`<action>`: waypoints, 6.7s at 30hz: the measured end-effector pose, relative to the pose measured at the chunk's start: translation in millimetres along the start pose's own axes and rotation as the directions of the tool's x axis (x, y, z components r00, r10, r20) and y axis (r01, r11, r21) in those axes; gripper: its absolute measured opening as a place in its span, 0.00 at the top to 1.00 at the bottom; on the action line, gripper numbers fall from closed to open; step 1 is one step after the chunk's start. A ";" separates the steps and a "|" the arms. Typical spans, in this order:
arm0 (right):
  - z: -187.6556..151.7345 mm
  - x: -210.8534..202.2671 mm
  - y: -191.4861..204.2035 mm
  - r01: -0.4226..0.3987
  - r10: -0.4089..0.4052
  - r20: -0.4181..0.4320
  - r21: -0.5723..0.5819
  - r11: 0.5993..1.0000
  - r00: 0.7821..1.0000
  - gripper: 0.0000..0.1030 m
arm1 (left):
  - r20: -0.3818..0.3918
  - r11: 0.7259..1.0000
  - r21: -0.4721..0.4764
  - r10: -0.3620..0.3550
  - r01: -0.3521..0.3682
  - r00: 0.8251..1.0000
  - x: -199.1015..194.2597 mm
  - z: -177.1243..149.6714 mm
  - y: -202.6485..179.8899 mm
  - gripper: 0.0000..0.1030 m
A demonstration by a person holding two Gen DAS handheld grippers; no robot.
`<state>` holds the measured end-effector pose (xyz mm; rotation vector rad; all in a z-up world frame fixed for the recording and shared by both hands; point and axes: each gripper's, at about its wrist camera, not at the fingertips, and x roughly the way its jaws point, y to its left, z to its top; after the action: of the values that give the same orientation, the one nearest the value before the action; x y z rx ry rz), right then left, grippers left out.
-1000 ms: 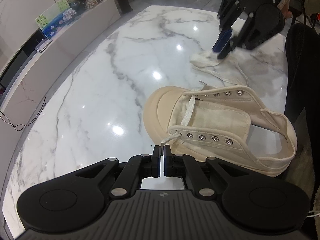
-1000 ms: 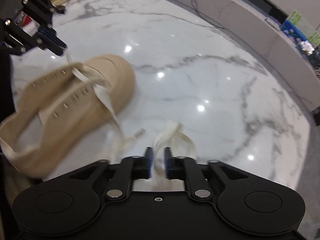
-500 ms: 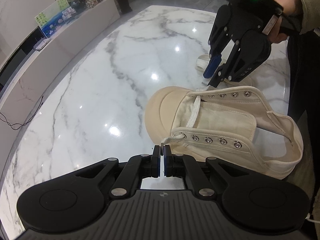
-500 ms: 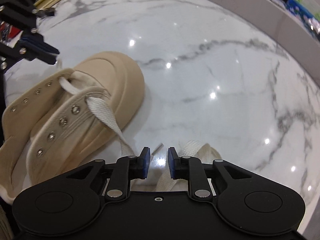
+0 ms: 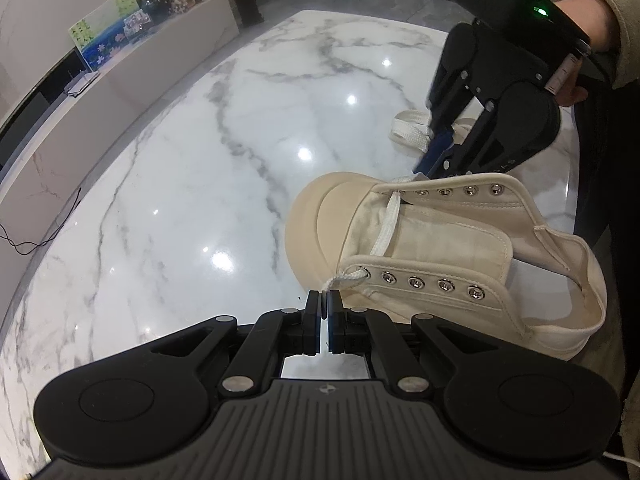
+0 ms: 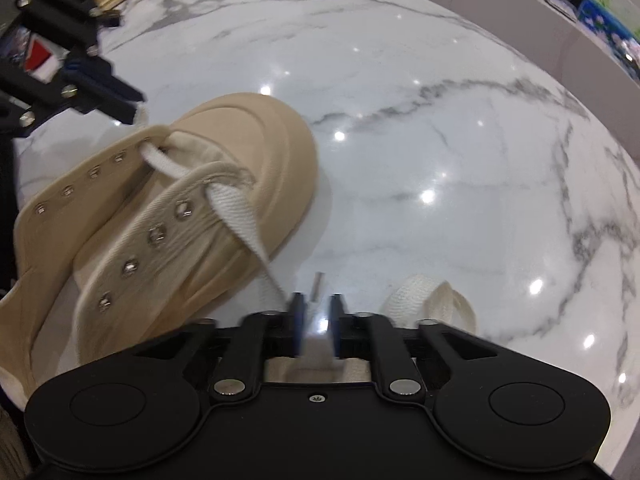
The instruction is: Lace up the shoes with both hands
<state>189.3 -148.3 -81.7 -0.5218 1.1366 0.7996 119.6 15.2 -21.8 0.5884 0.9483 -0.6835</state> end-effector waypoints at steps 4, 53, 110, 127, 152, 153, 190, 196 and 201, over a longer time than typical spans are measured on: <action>1.0 -2.4 2.6 0.028 -0.028 0.009 -0.015 1.000 1.000 0.99 | 0.019 1.000 -0.004 0.028 -0.028 0.999 -8.3 2.1 -3.0 0.98; 36.6 -375.3 83.0 0.540 -0.471 0.659 0.116 0.834 0.586 0.99 | 0.446 0.819 -0.106 0.547 -0.565 0.709 -239.5 93.4 -70.7 0.98; 78.0 -431.3 107.4 0.466 -0.350 0.747 0.061 0.883 0.565 1.00 | 0.609 0.755 -0.156 0.581 -0.637 0.539 -300.3 142.5 -81.7 0.98; 82.2 -378.2 69.1 0.438 -0.366 0.657 0.061 0.897 0.659 1.00 | 0.521 0.791 -0.102 0.559 -0.604 0.645 -266.4 121.4 -61.5 0.98; 56.6 -133.4 47.1 0.185 -0.100 0.249 -0.348 0.919 0.963 0.99 | 0.163 0.975 0.112 0.170 -0.190 0.972 -96.2 28.6 -12.7 0.98; 56.8 -124.8 47.7 0.164 -0.082 0.232 -0.361 0.918 0.969 0.99 | 0.157 0.979 0.120 0.145 -0.165 0.977 -91.9 24.4 -14.8 0.97; 54.5 -44.2 77.3 -0.079 0.142 0.045 -0.647 0.758 0.989 0.99 | 0.049 0.985 0.129 -0.118 0.111 0.992 -12.8 -2.9 -15.9 0.81; 50.0 -43.2 82.7 -0.060 0.137 0.058 -0.688 0.723 0.989 0.99 | 0.045 0.976 0.181 -0.129 0.119 0.991 -8.5 -1.3 -18.4 0.88; 48.9 -41.2 83.2 -0.055 0.141 0.065 -0.701 0.711 0.988 0.99 | 0.030 0.966 0.229 -0.131 0.121 0.991 -2.3 0.5 -21.6 0.92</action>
<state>144.8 -73.0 -23.8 -1.0401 0.7219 1.3523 102.8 1.4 -23.0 0.7154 0.8770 -0.9241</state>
